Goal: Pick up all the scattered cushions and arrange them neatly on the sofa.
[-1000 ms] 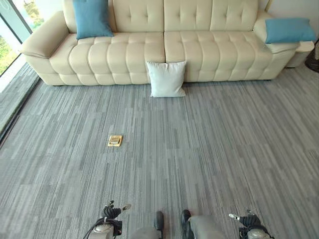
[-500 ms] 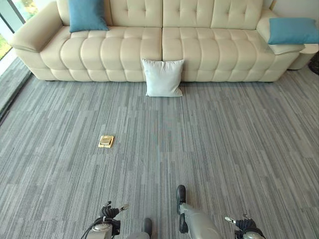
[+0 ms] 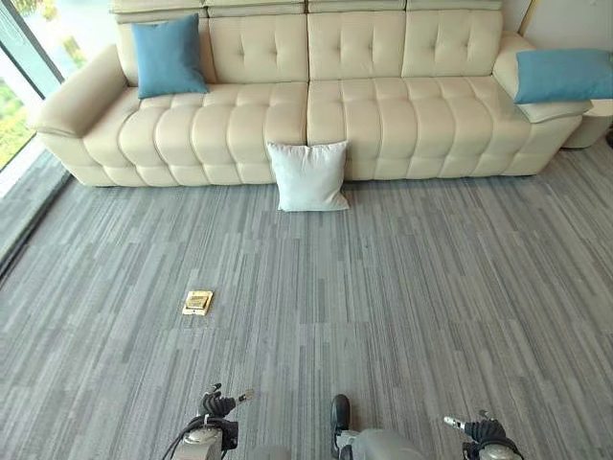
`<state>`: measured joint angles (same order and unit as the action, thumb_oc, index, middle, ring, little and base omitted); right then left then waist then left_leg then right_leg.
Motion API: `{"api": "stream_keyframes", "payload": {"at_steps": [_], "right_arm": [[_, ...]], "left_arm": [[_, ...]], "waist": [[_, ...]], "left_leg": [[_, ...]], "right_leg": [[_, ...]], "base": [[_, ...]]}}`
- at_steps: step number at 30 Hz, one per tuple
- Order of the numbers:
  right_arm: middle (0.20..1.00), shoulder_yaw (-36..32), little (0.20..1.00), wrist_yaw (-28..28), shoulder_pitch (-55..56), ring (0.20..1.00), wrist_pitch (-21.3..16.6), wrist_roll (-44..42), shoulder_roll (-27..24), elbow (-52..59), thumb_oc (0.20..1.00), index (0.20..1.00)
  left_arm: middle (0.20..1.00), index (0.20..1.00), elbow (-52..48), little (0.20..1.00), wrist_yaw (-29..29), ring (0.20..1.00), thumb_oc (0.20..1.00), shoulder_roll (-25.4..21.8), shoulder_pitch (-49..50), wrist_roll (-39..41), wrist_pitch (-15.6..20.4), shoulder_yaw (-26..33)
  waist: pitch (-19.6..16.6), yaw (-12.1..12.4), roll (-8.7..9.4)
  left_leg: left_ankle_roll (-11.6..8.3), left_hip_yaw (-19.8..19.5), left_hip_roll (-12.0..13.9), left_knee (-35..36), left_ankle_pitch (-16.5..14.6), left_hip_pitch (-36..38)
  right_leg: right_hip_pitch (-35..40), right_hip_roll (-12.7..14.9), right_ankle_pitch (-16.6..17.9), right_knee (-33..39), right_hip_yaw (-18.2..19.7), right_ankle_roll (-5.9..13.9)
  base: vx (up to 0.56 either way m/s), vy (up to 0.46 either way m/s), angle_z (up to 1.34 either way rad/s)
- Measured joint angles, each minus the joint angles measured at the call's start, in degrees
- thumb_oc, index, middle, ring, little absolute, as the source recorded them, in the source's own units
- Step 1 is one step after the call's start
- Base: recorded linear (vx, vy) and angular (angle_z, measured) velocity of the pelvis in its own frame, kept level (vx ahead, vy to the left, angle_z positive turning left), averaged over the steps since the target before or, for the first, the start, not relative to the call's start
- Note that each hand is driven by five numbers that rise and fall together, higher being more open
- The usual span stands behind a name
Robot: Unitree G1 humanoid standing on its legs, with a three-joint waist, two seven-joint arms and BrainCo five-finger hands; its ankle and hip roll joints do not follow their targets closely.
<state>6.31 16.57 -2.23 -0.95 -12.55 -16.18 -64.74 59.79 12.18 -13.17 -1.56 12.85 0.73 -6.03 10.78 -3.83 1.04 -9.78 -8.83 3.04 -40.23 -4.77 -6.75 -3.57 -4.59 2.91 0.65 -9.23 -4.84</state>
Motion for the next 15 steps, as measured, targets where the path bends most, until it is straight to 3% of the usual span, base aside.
{"api": "stream_keyframes", "payload": {"at_steps": [2,3,4,5,7,8,9,10,11,12,13,15], "right_arm": [[1.0,-0.13,1.0,-0.32,-0.34,1.0,0.28,-0.37,0.32,-1.44,1.0,1.0],[1.0,-0.13,1.0,-0.38,-0.22,1.0,0.26,-0.64,0.18,-1.57,1.0,1.0],[1.0,0.02,1.0,-0.3,-0.43,1.0,0.16,-1.0,0.29,-2.25,1.0,1.0],[1.0,-0.11,1.0,-0.28,-0.85,1.0,0.18,-1.03,0.14,-2.53,1.0,1.0],[1.0,0.02,1.0,-0.44,-1.93,1.0,0.4,-0.95,-0.32,-2.3,1.0,1.0],[1.0,0.25,1.0,-0.41,-2.09,1.0,0.34,-0.93,-0.3,-2.34,1.0,1.0],[1.0,1.41,1.0,-0.38,-2.45,1.0,0.27,-0.86,-0.62,-2.93,1.0,1.0],[1.0,2.0,1.0,-0.34,-2.56,1.0,0.33,-0.81,-1.41,-3.05,1.0,1.0],[1.0,2.03,1.0,-0.36,-2.59,1.0,0.33,-0.8,-1.54,-2.38,1.0,1.0],[1.0,2.12,1.0,-0.27,-2.78,1.0,0.29,-0.53,-1.89,-2.11,1.0,1.0],[1.0,2.2,1.0,-0.19,-2.65,1.0,0.35,-0.14,-1.71,-2.21,1.0,1.0],[1.0,2.22,1.0,-0.1,-2.22,1.0,0.28,0.22,-1.24,-2.0,1.0,1.0]], "left_arm": [[1.0,1.0,0.34,1.0,-0.37,1.0,1.0,-0.32,-1.12,0.0,0.07,-0.04],[1.0,1.0,0.0,1.0,-0.44,1.0,1.0,-0.29,-1.34,0.0,0.09,-0.19],[1.0,1.0,0.08,1.0,-0.65,1.0,1.0,-0.29,-1.33,0.0,0.1,-0.76],[1.0,1.0,0.15,1.0,-0.74,1.0,1.0,0.12,-1.12,0.01,0.14,-0.46],[1.0,1.0,-0.09,1.0,-0.93,1.0,1.0,0.18,-2.09,0.0,0.06,-0.5],[1.0,1.0,0.01,1.0,-0.97,1.0,1.0,0.22,-1.7,-0.01,-0.1,-0.74],[1.0,1.0,0.15,1.0,-0.93,1.0,1.0,0.68,-1.29,-0.02,-0.05,-0.82],[1.0,1.0,0.15,1.0,-0.91,1.0,1.0,1.17,-1.01,-0.02,0.01,-0.66],[1.0,1.0,-0.21,1.0,-0.95,1.0,1.0,0.54,-0.91,-0.02,0.12,-0.55],[1.0,1.0,0.88,1.0,-0.94,1.0,1.0,0.51,-1.2,-0.01,-0.18,-0.66],[1.0,1.0,1.55,1.0,-0.82,1.0,1.0,0.25,-1.42,-0.01,-0.14,-0.62],[1.0,1.0,2.29,1.0,-0.75,1.0,1.0,-0.78,-1.27,0.0,-0.11,-0.55]], "waist": [[1.16,0.16,2.39],[1.47,0.08,3.22],[1.11,0.67,3.28],[1.2,1.4,2.99],[3.31,1.96,2.27],[3.48,2.05,1.94],[3.5,3.15,0.21],[3.08,3.76,-1.77],[3.06,4.78,-2.12],[4.02,4.89,-3.33],[3.66,5.59,-3.35],[3.18,6.24,-1.35]], "left_leg": [[1.33,3.84,-0.5,-3.23,0.98,-2.45],[1.38,4.97,-0.67,-2.39,1.03,-2.7],[2.43,6.34,-1.15,4.25,0.81,-3.64],[3.44,6.67,-0.72,11.16,1.66,-3.36],[2.84,7.46,0.06,23.46,2.26,-3.41],[2.63,8.35,0.31,29.45,4.86,-4.1],[2.36,9.04,2.05,36.09,7.65,-4.54],[1.6,8.33,4.46,40.78,8.46,-4.75],[0.96,7.88,4.52,43.54,9.24,-5.01],[0.72,7.02,5.53,44.94,10.8,-6.3],[0.59,7.37,4.9,44.79,11.09,-7.12],[0.77,8.39,2.47,43.04,11.42,-8.34]], "right_leg": [[1.1,1.27,-0.71,-0.35,1.89,-2.26],[1.18,1.97,-0.71,-0.38,1.64,-2.22],[2.72,2.17,-2.01,2.67,2.42,0.11],[2.79,1.64,-3.06,2.3,3.61,0.21],[2.1,1.61,-1.23,-0.75,3.8,-1.6],[4.09,1.23,-1.64,1.77,3.49,-0.89],[6.14,-0.29,-2.97,3.16,2.84,1.25],[4.25,-2.75,-4.76,-0.51,3.85,-0.37],[3.23,-1.99,-2.99,-2.93,4.15,-2.26],[5.33,-2.98,-2.84,-2.2,2.75,-4.26],[5.72,-2.7,-3.36,-2.18,3.04,-4.07],[6.22,-0.33,-3.16,-1.87,3.39,-4.76]], "base": [[0.32,-0.043,0.12],[0.4,0.03,0.04],[0.31,0.1,-0.14],[0.32,0.092,-0.17],[0.29,0.092,0.02],[0.37,0.11,0.08],[0.48,0.148,-0.14],[0.25,0.065,-0.37],[0.35,0.141,-0.27],[0.23,0.105,-0.15],[0.36,0.189,-0.13],[0.35,0.239,-0.18]]}}
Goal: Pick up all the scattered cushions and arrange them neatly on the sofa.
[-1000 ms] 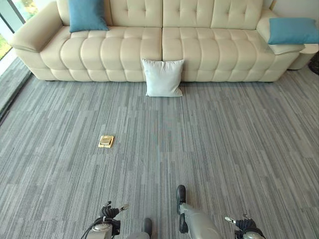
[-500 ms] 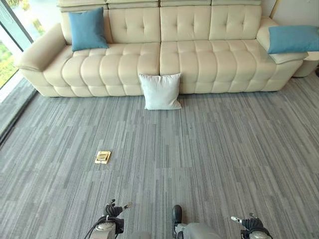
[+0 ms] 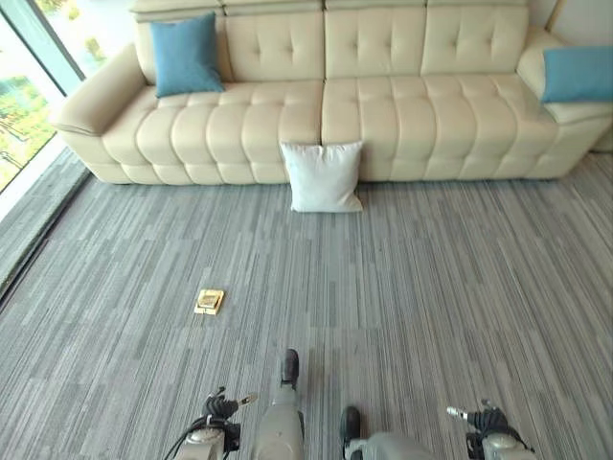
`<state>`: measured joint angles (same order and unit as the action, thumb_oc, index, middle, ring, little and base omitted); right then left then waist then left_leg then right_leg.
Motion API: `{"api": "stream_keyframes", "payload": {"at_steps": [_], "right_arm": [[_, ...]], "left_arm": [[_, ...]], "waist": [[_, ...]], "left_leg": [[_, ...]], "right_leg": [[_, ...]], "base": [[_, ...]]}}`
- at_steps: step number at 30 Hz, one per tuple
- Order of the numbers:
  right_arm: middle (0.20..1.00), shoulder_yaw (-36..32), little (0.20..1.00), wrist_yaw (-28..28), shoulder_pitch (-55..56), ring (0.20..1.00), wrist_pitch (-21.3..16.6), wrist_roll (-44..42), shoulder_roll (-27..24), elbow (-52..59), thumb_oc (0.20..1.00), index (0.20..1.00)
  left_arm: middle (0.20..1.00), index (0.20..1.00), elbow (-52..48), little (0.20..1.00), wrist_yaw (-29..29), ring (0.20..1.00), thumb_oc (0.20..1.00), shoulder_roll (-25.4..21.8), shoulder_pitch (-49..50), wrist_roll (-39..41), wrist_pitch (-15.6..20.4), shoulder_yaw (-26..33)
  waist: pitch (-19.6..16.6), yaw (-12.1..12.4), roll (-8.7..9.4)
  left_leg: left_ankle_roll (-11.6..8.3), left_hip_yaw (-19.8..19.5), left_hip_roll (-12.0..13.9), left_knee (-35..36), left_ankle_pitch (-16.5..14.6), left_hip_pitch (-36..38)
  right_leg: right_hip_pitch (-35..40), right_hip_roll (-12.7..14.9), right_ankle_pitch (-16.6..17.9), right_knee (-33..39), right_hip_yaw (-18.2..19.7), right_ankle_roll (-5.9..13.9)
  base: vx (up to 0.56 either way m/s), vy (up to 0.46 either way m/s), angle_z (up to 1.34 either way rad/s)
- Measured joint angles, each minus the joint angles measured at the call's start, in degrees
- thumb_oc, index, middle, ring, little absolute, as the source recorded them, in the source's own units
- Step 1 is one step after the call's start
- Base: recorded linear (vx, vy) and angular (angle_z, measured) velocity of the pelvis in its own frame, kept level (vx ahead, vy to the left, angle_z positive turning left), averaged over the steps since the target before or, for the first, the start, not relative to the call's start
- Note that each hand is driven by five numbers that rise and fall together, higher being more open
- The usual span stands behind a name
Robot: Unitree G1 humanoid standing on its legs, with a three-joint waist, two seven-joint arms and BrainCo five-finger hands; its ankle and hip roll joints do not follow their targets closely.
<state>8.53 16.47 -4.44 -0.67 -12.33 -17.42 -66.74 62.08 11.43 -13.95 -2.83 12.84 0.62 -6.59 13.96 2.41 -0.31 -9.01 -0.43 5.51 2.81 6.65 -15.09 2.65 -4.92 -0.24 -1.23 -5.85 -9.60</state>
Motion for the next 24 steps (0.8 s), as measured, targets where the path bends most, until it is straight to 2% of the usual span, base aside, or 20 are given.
{"api": "stream_keyframes", "payload": {"at_steps": [1,3,4,6,7,8,9,10,12,13,15,16,17,18,19,20,22,23,24], "right_arm": [[1.0,-0.02,1.0,0.01,-0.3,1.0,0.11,0.23,-0.02,0.11,1.0,1.0],[1.0,-0.01,1.0,0.33,0.39,1.0,0.46,1.21,-0.11,-0.28,1.0,1.0],[1.0,-0.04,1.0,0.31,0.63,1.0,0.96,1.21,-0.06,-0.24,1.0,1.0],[1.0,0.05,1.0,0.29,0.61,1.0,1.01,1.25,0.01,-0.22,1.0,1.0],[1.0,1.05,1.0,0.02,1.11,1.0,1.05,1.69,0.94,-0.24,1.0,1.0],[1.0,1.42,1.0,-0.24,0.89,1.0,1.01,1.82,1.39,0.04,1.0,1.0],[1.0,1.78,1.0,-0.7,1.06,1.0,1.07,2.31,2.37,-0.01,1.0,1.0],[1.0,1.77,1.0,-0.79,1.03,1.0,1.1,2.32,2.77,-0.11,1.0,1.0],[1.0,1.76,1.0,-1.05,0.3,1.0,0.89,2.32,3.77,-0.13,1.0,1.0],[1.0,1.77,1.0,-1.1,0.06,1.0,0.91,2.32,3.95,-0.12,1.0,1.0],[1.0,1.76,1.0,-1.34,0.06,1.0,0.95,2.28,4.14,-0.17,1.0,1.0],[1.0,1.76,1.0,-1.62,0.17,1.0,1.05,2.28,4.23,-0.4,1.0,1.0],[1.0,1.73,1.0,-1.61,0.38,1.0,1.06,2.28,4.26,-0.62,1.0,1.0],[1.0,1.54,1.0,-1.58,0.11,1.0,1.01,2.28,4.0,-0.42,1.0,1.0],[1.0,1.49,1.0,-1.56,0.82,1.0,1.05,2.27,3.87,-0.38,1.0,1.0],[1.0,1.49,1.0,-1.61,1.36,1.0,1.14,2.27,3.87,-0.58,1.0,1.0],[1.0,1.61,1.0,-1.69,3.05,1.0,1.16,2.22,4.45,-0.08,1.0,1.0],[1.0,1.08,1.0,-1.74,2.88,1.0,1.13,2.16,4.36,-0.2,1.0,1.0],[1.0,0.2,1.0,-1.69,2.69,1.0,1.05,2.15,4.25,-0.04,1.0,1.0]], "left_arm": [[1.0,1.0,0.3,1.0,0.0,1.0,1.0,-0.06,0.25,-0.01,0.13,0.11],[1.0,1.0,1.77,1.0,-0.07,1.0,1.0,0.39,1.71,-0.03,-0.04,0.0],[1.0,1.0,1.82,1.0,-0.12,1.0,1.0,0.46,1.99,-0.08,-0.04,-0.1],[1.0,1.0,1.74,1.0,-0.18,1.0,1.0,0.47,1.97,-0.34,0.03,-0.07],[1.0,1.0,1.16,1.0,-0.14,1.0,1.0,-0.01,2.26,-0.43,0.21,-0.19],[1.0,1.0,0.87,1.0,-0.2,1.0,1.0,-0.38,2.26,-0.47,0.26,-0.21],[1.0,1.0,1.04,1.0,-0.16,1.0,1.0,-1.03,1.59,-0.48,0.23,-0.13],[1.0,1.0,1.01,1.0,-0.16,1.0,1.0,-1.3,1.25,-0.48,0.24,-0.16],[1.0,1.0,1.04,1.0,-0.18,1.0,1.0,-1.82,-0.01,-0.48,0.25,-0.19],[1.0,1.0,0.96,1.0,-0.16,1.0,1.0,-1.97,-0.1,-0.48,0.23,-0.18],[1.0,1.0,0.96,1.0,-0.16,1.0,1.0,-2.23,-0.09,-0.48,0.22,-0.2],[1.0,1.0,0.96,1.0,-0.16,1.0,1.0,-2.47,0.23,-0.48,0.2,-0.26],[1.0,1.0,1.01,1.0,-0.16,1.0,1.0,-2.49,0.31,-0.48,0.18,-0.18],[1.0,1.0,0.97,1.0,-0.27,1.0,1.0,-2.32,0.35,-0.48,0.13,-0.7],[1.0,1.0,1.0,1.0,-0.26,1.0,1.0,-1.67,1.14,-0.48,0.07,-0.81],[1.0,1.0,0.86,1.0,-0.27,1.0,1.0,-1.5,1.6,-0.48,0.08,-1.17],[1.0,1.0,0.9,1.0,-0.2,1.0,1.0,-2.27,2.15,-0.47,0.04,-1.05],[1.0,1.0,0.92,1.0,-0.18,1.0,1.0,-2.38,1.79,-0.46,0.03,-1.12],[1.0,1.0,0.98,1.0,-0.24,1.0,1.0,-2.38,1.33,-0.46,-0.09,-1.17]], "waist": [[-0.11,0.29,0.12],[-1.69,0.04,-0.43],[-2.49,-0.17,-0.2],[-3.49,-0.26,-0.83],[-4.45,-0.54,-0.61],[-4.68,-0.51,-0.03],[-5.55,-0.66,2.01],[-5.77,-0.48,2.66],[-5.82,-0.4,3.78],[-5.75,-0.4,3.78],[-5.67,-0.43,3.77],[-5.28,-0.37,4.02],[-5.01,-0.35,4.3],[-2.78,-0.41,3.79],[-2.23,-0.89,2.55],[-1.87,-1.0,1.84],[-1.53,-1.23,2.05],[-1.02,-1.99,2.76],[-0.28,-2.71,2.28]], "left_leg": [[0.59,0.51,-0.55,-0.33,0.12,0.62],[2.99,0.96,-0.29,-0.07,1.53,3.34],[3.05,1.03,-0.34,-0.09,1.58,3.82],[3.08,1.1,-0.83,0.14,1.58,5.04],[9.52,3.38,-2.4,1.79,5.95,7.37],[10.25,3.64,-3.28,1.78,5.36,7.55],[11.57,3.76,-5.84,1.63,2.85,7.63],[11.59,4.36,-6.45,1.54,3.74,7.7],[13.38,3.9,-8.48,1.37,1.22,8.43],[13.35,4.05,-8.55,1.33,1.97,8.62],[14.14,3.69,-8.75,1.26,0.83,9.53],[14.63,3.54,-9.1,0.57,-0.53,10.59],[15.15,3.6,-9.8,-0.01,-1.9,10.92],[15.59,3.58,-9.68,-0.93,-3.22,12.85],[15.79,2.92,-9.11,-0.5,-3.72,14.42],[15.76,2.72,-8.43,0.56,-3.88,15.88],[16.51,2.11,-9.12,0.67,-4.46,16.43],[16.93,1.29,-9.2,0.8,-4.75,16.93],[17.04,0.7,-8.6,0.79,-4.81,17.24]], "right_leg": [[1.11,0.29,-0.93,1.2,0.64,2.37],[3.24,0.65,-1.14,2.77,2.02,4.08],[3.33,0.87,-1.41,3.51,2.64,4.7],[3.62,1.57,-1.48,3.51,3.28,5.7],[2.0,3.62,-5.64,-2.39,5.67,9.84],[1.77,4.67,-6.25,-3.31,6.57,10.7],[1.63,7.13,-8.52,-4.63,8.94,12.09],[0.88,8.07,-10.17,-6.44,9.19,12.55],[-0.9,9.39,-11.02,-11.62,9.55,14.4],[-1.88,9.57,-11.54,-14.24,9.39,14.9],[-4.68,9.55,-11.58,-21.49,9.56,15.54],[-6.77,9.71,-11.2,-28.13,9.78,16.07],[-7.64,9.9,-10.16,-31.0,9.68,16.27],[-10.66,10.4,-6.83,-39.86,8.52,16.23],[-11.62,9.87,-2.95,-42.65,8.33,16.72],[-13.1,9.28,-1.92,-45.55,7.61,16.69],[-15.69,9.45,-6.23,-46.69,7.08,15.93],[-16.83,9.17,-9.22,-43.01,5.76,15.52],[-17.08,8.53,-10.38,-34.63,3.86,14.71]], "base": [[0.44,0.309,-0.15],[0.37,0.264,-0.21],[0.28,0.207,-0.22],[0.25,0.197,-0.19],[0.3,0.233,-0.09],[0.36,0.284,0.05],[0.11,0.086,0.11],[0.16,0.16,0.19],[0.14,0.155,0.09],[0.08,0.095,0.04],[0.13,0.125,0.09],[0.17,0.153,0.08],[0.32,0.248,0.01],[0.15,0.088,0.01],[0.24,0.107,-0.11],[0.2,0.007,0.0],[0.29,-0.023,0.05],[0.29,-0.07,0.06],[0.32,-0.088,0.06]]}}
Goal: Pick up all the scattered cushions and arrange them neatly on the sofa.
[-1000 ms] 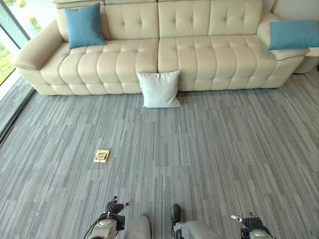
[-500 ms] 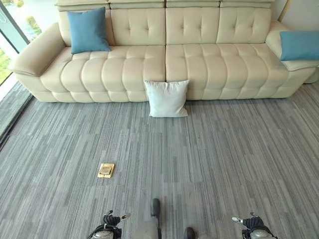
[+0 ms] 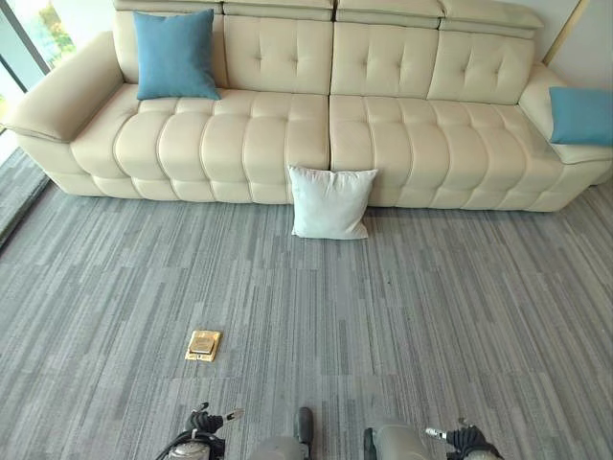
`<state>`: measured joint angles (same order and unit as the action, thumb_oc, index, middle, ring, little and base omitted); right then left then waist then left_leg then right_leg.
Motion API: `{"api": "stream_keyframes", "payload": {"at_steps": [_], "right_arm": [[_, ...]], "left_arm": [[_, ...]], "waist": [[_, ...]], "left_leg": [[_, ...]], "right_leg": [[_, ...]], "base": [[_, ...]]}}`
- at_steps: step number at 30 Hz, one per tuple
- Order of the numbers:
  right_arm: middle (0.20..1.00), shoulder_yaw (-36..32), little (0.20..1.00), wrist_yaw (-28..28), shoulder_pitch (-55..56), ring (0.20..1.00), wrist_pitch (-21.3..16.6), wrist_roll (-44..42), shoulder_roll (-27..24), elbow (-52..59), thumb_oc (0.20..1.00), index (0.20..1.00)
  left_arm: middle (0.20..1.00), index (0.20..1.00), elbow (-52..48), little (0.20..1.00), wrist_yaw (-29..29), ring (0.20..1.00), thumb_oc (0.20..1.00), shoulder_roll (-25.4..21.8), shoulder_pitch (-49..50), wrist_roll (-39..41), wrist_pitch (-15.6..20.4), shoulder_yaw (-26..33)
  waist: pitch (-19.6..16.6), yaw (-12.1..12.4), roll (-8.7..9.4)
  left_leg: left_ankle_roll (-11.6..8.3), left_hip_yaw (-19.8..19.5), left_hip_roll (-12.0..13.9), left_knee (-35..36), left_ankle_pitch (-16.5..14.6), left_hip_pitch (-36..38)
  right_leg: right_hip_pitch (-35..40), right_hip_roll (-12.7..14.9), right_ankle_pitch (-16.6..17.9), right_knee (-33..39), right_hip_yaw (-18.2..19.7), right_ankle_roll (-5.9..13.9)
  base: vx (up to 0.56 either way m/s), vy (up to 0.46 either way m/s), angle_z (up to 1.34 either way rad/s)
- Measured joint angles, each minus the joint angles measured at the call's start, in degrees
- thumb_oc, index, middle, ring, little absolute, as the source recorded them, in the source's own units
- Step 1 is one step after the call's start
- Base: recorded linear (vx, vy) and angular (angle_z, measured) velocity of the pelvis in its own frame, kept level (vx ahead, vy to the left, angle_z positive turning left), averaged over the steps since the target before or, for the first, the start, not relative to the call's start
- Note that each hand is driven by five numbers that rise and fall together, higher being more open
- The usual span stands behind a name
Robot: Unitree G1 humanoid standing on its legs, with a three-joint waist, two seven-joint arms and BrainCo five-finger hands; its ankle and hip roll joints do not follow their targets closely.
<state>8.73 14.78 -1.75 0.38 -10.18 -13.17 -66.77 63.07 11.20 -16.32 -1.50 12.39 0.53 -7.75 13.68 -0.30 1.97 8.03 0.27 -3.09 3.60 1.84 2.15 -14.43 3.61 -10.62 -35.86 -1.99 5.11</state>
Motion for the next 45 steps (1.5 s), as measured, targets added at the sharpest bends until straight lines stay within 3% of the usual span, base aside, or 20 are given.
{"api": "stream_keyframes", "payload": {"at_steps": [2,3,5,7,10,11,12,14,16,17,20,23,27,29,32,34,37,41,44,45], "right_arm": [[1.0,-0.39,1.0,0.1,-0.35,1.0,0.0,-0.09,-0.19,0.49,1.0,1.0],[1.0,-0.4,1.0,0.11,-0.49,1.0,0.03,-0.25,-0.09,0.43,1.0,1.0],[1.0,-0.55,1.0,0.14,0.21,1.0,0.15,-0.73,0.18,0.47,1.0,1.0],[1.0,-0.89,1.0,0.19,1.04,1.0,0.38,-0.74,0.27,-0.11,1.0,1.0],[1.0,-2.09,1.0,0.17,2.27,1.0,1.21,-0.74,0.16,-0.29,1.0,1.0],[1.0,-3.14,1.0,0.16,2.78,1.0,1.32,-0.75,-0.14,-0.43,1.0,1.0],[1.0,-3.14,1.0,0.14,3.49,1.0,1.28,-0.76,-0.44,-0.59,1.0,1.0],[1.0,-3.06,1.0,0.07,2.99,1.0,1.23,-1.01,-0.55,-2.41,1.0,1.0],[1.0,-3.1,1.0,0.07,1.21,1.0,0.62,-1.25,-0.97,-2.48,1.0,1.0],[1.0,-3.01,1.0,0.07,0.73,1.0,-0.27,-1.31,-1.75,-2.27,1.0,1.0],[1.0,-2.7,1.0,0.06,-1.74,1.0,-1.48,-2.34,-3.65,-1.0,1.0,1.0],[1.0,-2.4,1.0,0.08,-3.41,1.0,-1.66,-2.36,-3.96,-0.54,1.0,1.0],[1.0,-2.41,1.0,0.07,-3.93,1.0,-1.22,-2.36,-3.43,-0.39,1.0,1.0],[1.0,-2.49,1.0,0.09,-3.57,1.0,-1.11,-2.35,-3.06,-0.67,1.0,1.0],[1.0,-2.46,1.0,0.09,-3.19,1.0,-1.16,-2.32,-3.35,-0.58,1.0,1.0],[1.0,-2.49,1.0,0.15,-3.17,1.0,-1.11,-2.28,-3.82,-0.95,1.0,1.0],[1.0,-2.52,1.0,0.19,-2.88,1.0,-1.1,-2.25,-4.01,-1.29,1.0,1.0],[1.0,-2.62,1.0,0.95,-3.53,1.0,-1.02,-2.22,-5.12,-1.4,1.0,1.0],[1.0,-2.62,1.0,1.0,-2.67,1.0,-0.98,-2.18,-5.06,-1.58,1.0,1.0],[1.0,-2.42,1.0,1.0,-2.25,1.0,-1.13,-2.17,-5.07,-1.57,1.0,1.0]], "left_arm": [[1.0,1.0,0.56,1.0,0.06,1.0,1.0,0.22,-1.71,0.0,0.08,0.2],[1.0,1.0,1.31,1.0,0.08,1.0,1.0,0.5,-2.85,0.0,0.09,1.1],[1.0,1.0,0.99,1.0,0.07,1.0,1.0,0.57,-3.83,-0.02,0.41,1.35],[1.0,1.0,0.56,1.0,0.06,1.0,1.0,0.96,-3.61,-0.03,0.72,1.32],[1.0,1.0,0.04,1.0,0.07,1.0,1.0,1.59,-2.58,-0.03,0.87,1.25],[1.0,1.0,0.1,1.0,0.07,1.0,1.0,2.64,-1.0,-0.06,0.87,1.15],[1.0,1.0,0.21,1.0,0.07,1.0,1.0,3.17,0.25,-0.05,0.86,0.98],[1.0,1.0,1.7,1.0,0.03,1.0,1.0,3.51,1.72,-0.05,0.83,1.0],[1.0,1.0,2.63,1.0,0.01,1.0,1.0,3.26,2.01,-0.06,0.86,1.06],[1.0,1.0,2.51,1.0,-0.02,1.0,1.0,3.33,2.16,-0.05,0.89,1.06],[1.0,1.0,0.9,1.0,-0.18,1.0,1.0,3.15,1.37,-0.02,1.31,1.31],[1.0,1.0,0.61,1.0,-0.59,1.0,1.0,3.03,0.19,-0.02,1.57,1.27],[1.0,1.0,0.6,1.0,-0.79,1.0,1.0,2.78,-1.79,0.02,1.43,1.21],[1.0,1.0,0.12,1.0,-1.26,1.0,1.0,2.71,-2.02,0.0,1.4,1.07],[1.0,1.0,0.24,1.0,-1.73,1.0,1.0,2.91,-2.01,-0.02,1.25,1.01],[1.0,1.0,0.36,1.0,-1.87,1.0,1.0,3.03,-2.0,-0.03,1.23,0.97],[1.0,1.0,0.55,1.0,-1.9,1.0,1.0,3.22,-1.38,-0.03,1.14,0.92],[1.0,1.0,0.73,1.0,-1.9,1.0,1.0,3.4,-1.15,-0.02,0.76,0.85],[1.0,1.0,1.42,1.0,-1.79,1.0,1.0,3.34,-0.21,-0.02,0.66,1.17],[1.0,1.0,2.09,1.0,-1.77,1.0,1.0,3.43,0.62,-0.02,0.6,1.21]], "waist": [[0.85,-1.25,0.23],[1.5,-2.17,0.49],[2.2,-3.41,1.62],[1.92,-4.6,3.1],[1.63,-5.26,2.75],[0.52,-5.58,1.54],[-0.55,-6.14,0.53],[-1.56,-6.35,-1.19],[-2.55,-6.51,-1.68],[-3.53,-6.38,-1.86],[-4.12,-6.05,-2.92],[-3.8,-6.15,-2.2],[-2.48,-5.34,-0.23],[-0.99,-3.78,1.38],[0.34,-3.75,1.03],[2.11,-3.45,-0.32],[3.06,-2.34,-1.72],[4.2,0.09,-3.65],[3.82,1.64,-4.09],[3.26,2.09,-4.59]], "left_leg": [[-0.19,-0.11,-0.14,0.01,-0.77,0.5],[-0.39,-0.52,-0.75,-0.14,-1.46,1.22],[-0.5,-1.87,-2.29,0.77,-2.3,3.44],[0.14,-3.02,-3.59,0.93,-3.46,5.81],[-0.15,-4.38,-3.75,0.93,-6.26,8.82],[-1.17,-6.35,-2.21,0.93,-9.29,11.47],[-2.39,-7.27,-0.99,0.95,-10.77,12.92],[-5.39,-7.77,1.63,-0.86,-12.14,15.15],[-7.89,-7.88,2.78,-10.7,-12.17,12.81],[-10.84,-7.73,2.98,-17.36,-13.48,10.42],[-14.51,-7.69,3.66,-29.01,-11.49,5.64],[-17.59,-7.63,3.72,-37.28,-9.06,2.62],[-15.92,-5.31,4.13,-39.76,-9.02,-1.68],[-14.17,-2.69,3.98,-30.64,-10.11,-2.85],[-13.84,-2.74,3.9,-21.25,-8.86,-6.48],[-14.33,-2.73,3.88,-10.23,-3.55,-8.48],[-14.86,-2.84,3.96,-3.08,2.01,-9.04],[-16.31,-2.87,4.02,1.37,4.66,-12.05],[-15.91,-2.75,4.59,0.72,4.64,-11.31],[-15.13,-2.76,5.04,-1.2,3.77,-10.49]], "right_leg": [[-1.84,-0.82,2.78,19.65,-2.51,0.29],[-1.9,-1.04,6.14,30.81,-2.42,2.03],[-3.43,-0.7,10.29,39.75,-2.74,4.03],[-5.44,0.28,12.74,40.64,-4.49,4.22],[-5.34,0.2,14.6,39.91,-6.21,3.05],[-4.85,-0.06,16.27,32.41,-6.27,0.44],[-3.34,-0.54,16.18,30.09,-7.11,0.3],[0.73,-2.44,18.34,31.01,-9.34,-3.03],[4.33,-4.19,15.87,31.91,-9.91,-6.3],[6.0,-4.77,17.74,32.3,-10.39,-9.5],[9.34,-6.67,15.31,33.44,-8.74,-11.54],[12.34,-7.39,14.42,33.59,-7.35,-12.66],[15.31,-6.92,11.44,35.85,-3.94,-16.0],[16.84,-5.67,13.49,37.44,-2.75,-14.79],[18.68,-5.26,14.71,40.42,-2.74,-13.7],[19.78,-5.27,14.17,40.56,-2.5,-12.87],[21.05,-5.39,12.81,40.56,-1.06,-12.82],[23.71,-5.62,10.86,40.65,2.65,-11.75],[26.54,-4.84,8.45,40.74,5.85,-9.75],[27.86,-4.26,7.36,40.81,7.83,-7.84]], "base": [[0.53,-0.122,0.13],[0.57,-0.125,0.22],[0.44,-0.117,0.42],[0.29,-0.097,0.46],[0.43,-0.182,0.31],[0.48,-0.215,0.49],[0.46,-0.205,0.51],[0.47,-0.227,0.24],[0.43,-0.203,0.14],[0.2,-0.088,0.03],[0.38,-0.187,-0.06],[0.21,-0.083,-0.29],[0.26,-0.074,-0.18],[0.19,-0.001,-0.25],[0.22,0.006,-0.1],[0.23,0.007,-0.02],[0.23,0.011,-0.19],[0.25,0.057,-0.36],[0.27,0.127,-0.64],[0.25,0.136,-0.77]]}}
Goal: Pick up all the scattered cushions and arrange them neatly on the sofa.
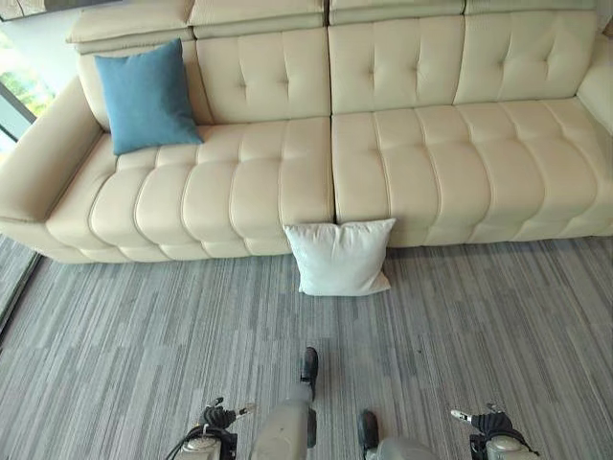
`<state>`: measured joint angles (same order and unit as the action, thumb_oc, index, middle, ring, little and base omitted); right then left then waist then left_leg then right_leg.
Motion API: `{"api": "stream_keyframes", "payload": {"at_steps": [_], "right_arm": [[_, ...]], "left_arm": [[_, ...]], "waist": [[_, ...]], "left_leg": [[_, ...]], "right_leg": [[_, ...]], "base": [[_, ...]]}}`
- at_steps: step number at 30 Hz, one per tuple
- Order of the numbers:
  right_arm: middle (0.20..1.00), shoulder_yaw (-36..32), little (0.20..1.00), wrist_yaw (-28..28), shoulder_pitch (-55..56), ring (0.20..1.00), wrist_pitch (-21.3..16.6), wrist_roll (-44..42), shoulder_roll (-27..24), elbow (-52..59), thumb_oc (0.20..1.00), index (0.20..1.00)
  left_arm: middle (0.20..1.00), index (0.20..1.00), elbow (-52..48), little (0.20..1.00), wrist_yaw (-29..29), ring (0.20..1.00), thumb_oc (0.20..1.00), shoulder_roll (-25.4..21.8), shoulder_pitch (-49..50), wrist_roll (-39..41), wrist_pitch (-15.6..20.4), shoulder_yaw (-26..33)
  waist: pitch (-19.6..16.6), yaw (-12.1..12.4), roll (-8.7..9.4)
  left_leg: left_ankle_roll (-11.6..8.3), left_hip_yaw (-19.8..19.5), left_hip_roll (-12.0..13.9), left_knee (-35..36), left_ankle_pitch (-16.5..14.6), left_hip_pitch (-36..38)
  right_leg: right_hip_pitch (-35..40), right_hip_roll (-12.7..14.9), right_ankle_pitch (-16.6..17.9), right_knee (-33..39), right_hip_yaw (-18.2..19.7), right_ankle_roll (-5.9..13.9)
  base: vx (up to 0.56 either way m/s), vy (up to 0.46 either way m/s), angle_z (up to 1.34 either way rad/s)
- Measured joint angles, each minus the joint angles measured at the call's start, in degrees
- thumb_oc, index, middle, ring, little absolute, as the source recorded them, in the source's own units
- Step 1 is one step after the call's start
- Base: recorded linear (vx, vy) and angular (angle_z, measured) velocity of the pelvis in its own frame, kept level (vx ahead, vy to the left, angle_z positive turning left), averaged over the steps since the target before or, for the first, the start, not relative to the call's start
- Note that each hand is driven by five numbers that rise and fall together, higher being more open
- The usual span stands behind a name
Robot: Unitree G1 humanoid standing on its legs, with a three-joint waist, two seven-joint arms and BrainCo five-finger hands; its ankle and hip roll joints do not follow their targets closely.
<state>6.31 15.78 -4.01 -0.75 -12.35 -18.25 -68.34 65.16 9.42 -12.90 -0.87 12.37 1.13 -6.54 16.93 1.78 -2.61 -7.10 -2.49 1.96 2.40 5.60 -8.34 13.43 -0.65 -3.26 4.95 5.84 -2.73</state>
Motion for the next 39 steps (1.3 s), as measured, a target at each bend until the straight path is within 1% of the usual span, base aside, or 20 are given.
{"api": "stream_keyframes", "payload": {"at_steps": [1,3,4,8,11,14,17,19,21,22,24,26,28,30,32,33,34,35,36,39], "right_arm": [[1.0,0.46,1.0,-0.02,0.36,1.0,0.02,0.02,-0.18,0.03,1.0,1.0],[1.0,1.21,1.0,-0.08,1.56,1.0,0.49,0.17,1.2,-1.17,1.0,1.0],[1.0,2.08,1.0,-0.15,1.97,1.0,0.81,0.58,1.9,-0.87,1.0,1.0],[1.0,2.18,1.0,-0.35,2.02,1.0,1.14,1.23,4.64,-0.98,1.0,1.0],[1.0,2.2,1.0,-0.81,0.52,1.0,1.14,1.22,5.14,-0.92,1.0,1.0],[1.0,2.14,1.0,-1.17,-0.26,1.0,1.11,1.43,4.77,-1.01,1.0,1.0],[1.0,2.21,1.0,-1.48,0.26,1.0,1.16,2.24,4.96,-0.94,1.0,1.0],[1.0,2.18,1.0,-1.55,0.55,1.0,1.18,2.28,4.96,-0.8,1.0,1.0],[1.0,2.19,1.0,-1.53,0.75,1.0,1.18,2.28,4.86,-0.87,1.0,1.0],[1.0,2.23,1.0,-1.52,0.75,1.0,1.22,2.28,4.97,-0.9,1.0,1.0],[1.0,2.19,1.0,-1.54,1.27,1.0,1.18,2.25,4.46,-0.1,1.0,1.0],[1.0,2.18,1.0,-1.43,0.18,1.0,1.22,2.22,4.17,1.0,1.0,1.0],[1.0,1.91,1.0,-1.33,1.0,1.0,1.48,2.19,5.02,-0.04,1.0,1.0],[1.0,1.33,1.0,-1.3,3.26,1.0,1.48,2.16,5.89,-1.21,1.0,1.0],[1.0,0.31,1.0,-1.26,3.48,1.0,1.19,2.16,5.9,-2.02,1.0,1.0],[1.0,-0.05,1.0,-1.21,2.06,1.0,1.0,2.16,5.15,-1.88,1.0,1.0],[1.0,-0.16,1.0,-1.02,-0.19,1.0,0.87,2.07,3.94,-1.91,1.0,1.0],[1.0,-0.16,1.0,-1.17,0.01,1.0,1.07,1.78,4.17,-1.86,1.0,1.0],[1.0,-0.22,1.0,-1.14,1.88,1.0,1.05,1.01,4.4,-1.78,1.0,1.0],[1.0,-0.17,1.0,-0.94,1.92,1.0,0.19,0.95,2.89,-1.32,1.0,1.0]], "left_arm": [[1.0,1.0,0.06,1.0,0.03,1.0,1.0,0.09,0.76,0.0,-0.12,0.03],[1.0,1.0,-0.15,1.0,0.08,1.0,1.0,-0.81,0.92,-0.01,-0.18,0.12],[1.0,1.0,-0.47,1.0,0.09,1.0,1.0,-1.42,0.83,-0.01,-0.2,0.13],[1.0,1.0,-1.06,1.0,0.08,1.0,1.0,-2.5,0.09,-0.01,0.23,0.02],[1.0,1.0,-1.01,1.0,0.06,1.0,1.0,-2.48,0.04,-0.01,0.21,-0.05],[1.0,1.0,-0.95,1.0,0.07,1.0,1.0,-2.47,-0.07,-0.01,0.07,-0.12],[1.0,1.0,-0.82,1.0,0.09,1.0,1.0,-2.93,0.14,-0.04,-0.29,-0.27],[1.0,1.0,-0.96,1.0,0.1,1.0,1.0,-2.96,0.12,-0.03,-0.36,-0.71],[1.0,1.0,-1.41,1.0,0.09,1.0,1.0,-2.88,0.08,-0.02,-0.34,-1.22],[1.0,1.0,-1.4,1.0,0.09,1.0,1.0,-2.99,0.43,-0.03,-0.25,-1.16],[1.0,1.0,-1.3,1.0,0.34,1.0,1.0,-2.31,-0.63,-0.01,-0.39,-1.39],[1.0,1.0,0.29,1.0,0.65,1.0,1.0,-1.71,-2.68,-0.02,-0.25,-0.89],[1.0,1.0,0.14,1.0,0.94,1.0,1.0,-2.08,-3.18,-0.04,0.19,-0.08],[1.0,1.0,-0.04,1.0,1.38,1.0,1.0,-2.1,-2.61,-0.04,1.04,-0.87],[1.0,1.0,-0.71,1.0,1.4,1.0,1.0,-2.15,-2.63,-0.02,1.04,-1.97],[1.0,1.0,-1.2,1.0,1.36,1.0,1.0,-1.96,-1.27,-0.04,0.93,-2.31],[1.0,1.0,-1.02,1.0,1.43,1.0,1.0,-0.77,0.21,-0.05,0.66,-2.06],[1.0,1.0,-1.23,1.0,1.55,1.0,1.0,-1.36,0.26,-0.05,0.66,-2.41],[1.0,1.0,-1.47,1.0,1.67,1.0,1.0,-2.29,0.55,-0.03,0.71,-2.81],[1.0,1.0,-1.47,1.0,1.72,1.0,1.0,-0.94,0.47,-0.01,0.67,-2.66]], "waist": [[-0.91,-0.17,-0.88],[-2.23,-0.18,2.66],[-2.83,-0.14,3.47],[-4.93,0.28,6.61],[-5.28,0.23,7.03],[-5.65,-0.14,5.77],[-5.58,-0.37,4.68],[-5.45,-0.32,5.12],[-4.77,-0.67,4.64],[-4.57,-1.37,4.73],[-3.76,-1.73,4.8],[-1.62,-3.77,3.82],[-0.86,-4.49,6.33],[-2.24,-4.36,8.59],[-2.19,-4.48,9.73],[-2.46,-3.93,9.17],[-3.28,-3.82,4.31],[-3.65,-4.65,4.86],[-5.11,-5.87,7.02],[-5.83,-5.6,5.28]], "left_leg": [[2.33,0.27,-0.31,-1.0,1.15,0.06],[3.94,2.14,-3.63,-0.01,1.83,1.98],[6.85,3.17,-4.59,0.74,3.81,2.57],[10.45,5.23,-7.54,0.48,2.55,2.74],[12.16,6.17,-8.34,0.06,2.12,2.66],[13.0,6.24,-7.31,0.38,1.5,3.37],[13.86,5.65,-5.98,1.23,-0.43,5.98],[14.39,5.49,-6.06,2.27,-0.66,7.58],[14.43,5.12,-5.33,2.23,-0.66,8.28],[15.09,5.36,-4.99,2.21,0.08,7.94],[14.96,4.63,-3.98,1.93,-0.68,8.5],[14.6,2.83,-2.18,1.53,-0.89,7.91],[14.21,2.36,-3.17,2.6,-1.06,9.6],[10.54,-1.69,-3.19,2.68,-3.52,10.61],[8.27,-3.0,-3.85,0.36,-4.51,10.82],[7.04,-2.92,-4.19,-3.51,-6.05,10.72],[6.51,-2.69,1.84,0.12,-7.97,13.28],[7.17,-3.21,2.34,0.59,-8.58,13.41],[6.2,-3.41,1.86,1.29,-9.16,13.77],[4.79,-3.29,3.08,-1.85,-9.48,14.41]], "right_leg": [[1.07,0.25,-1.33,-0.16,0.55,1.88],[1.36,4.39,-3.39,-1.23,1.47,4.26],[0.51,5.39,-4.91,-2.94,1.91,6.23],[-2.01,7.64,-6.29,-5.57,1.96,8.18],[-2.26,8.43,-6.15,-5.68,1.8,8.76],[-5.62,6.88,-6.29,-13.52,1.73,10.22],[-14.83,5.26,-7.21,-33.96,0.55,12.82],[-18.88,6.15,-8.64,-41.86,-1.89,12.01],[-20.88,7.13,-9.78,-36.89,-5.62,10.56],[-21.58,7.11,-7.69,-28.74,-6.48,10.52],[-25.4,5.79,-5.06,-24.54,-6.88,8.65],[-25.76,4.24,2.13,-2.8,-7.37,12.77],[-27.13,6.38,3.1,-4.68,-7.69,12.56],[-26.08,6.45,2.32,-13.03,-7.6,9.79],[-26.39,6.28,3.24,-12.54,-7.81,10.6],[-24.81,4.65,3.3,-8.93,-7.64,10.76],[-27.03,-0.08,2.92,-15.39,-10.11,5.04],[-27.86,0.14,0.98,-20.32,-9.55,3.59],[-26.57,2.38,-1.62,-20.99,-9.24,4.68],[-23.34,-1.01,0.49,-15.53,-10.05,2.97]], "base": [[0.32,0.184,-0.54],[0.25,0.157,-0.31],[0.13,0.089,-0.33],[0.14,0.128,-0.14],[0.14,0.164,-0.15],[0.06,0.107,-0.08],[0.08,0.077,-0.08],[0.19,0.018,-0.04],[0.17,-0.031,-0.02],[0.23,-0.087,-0.02],[0.26,-0.107,-0.04],[0.22,-0.115,0.39],[0.32,-0.184,0.64],[0.26,-0.154,0.93],[0.25,-0.173,0.43],[0.47,-0.358,-0.28],[0.41,-0.32,-0.17],[0.31,-0.239,0.4],[0.14,-0.099,0.5],[0.16,-0.129,0.02]]}}
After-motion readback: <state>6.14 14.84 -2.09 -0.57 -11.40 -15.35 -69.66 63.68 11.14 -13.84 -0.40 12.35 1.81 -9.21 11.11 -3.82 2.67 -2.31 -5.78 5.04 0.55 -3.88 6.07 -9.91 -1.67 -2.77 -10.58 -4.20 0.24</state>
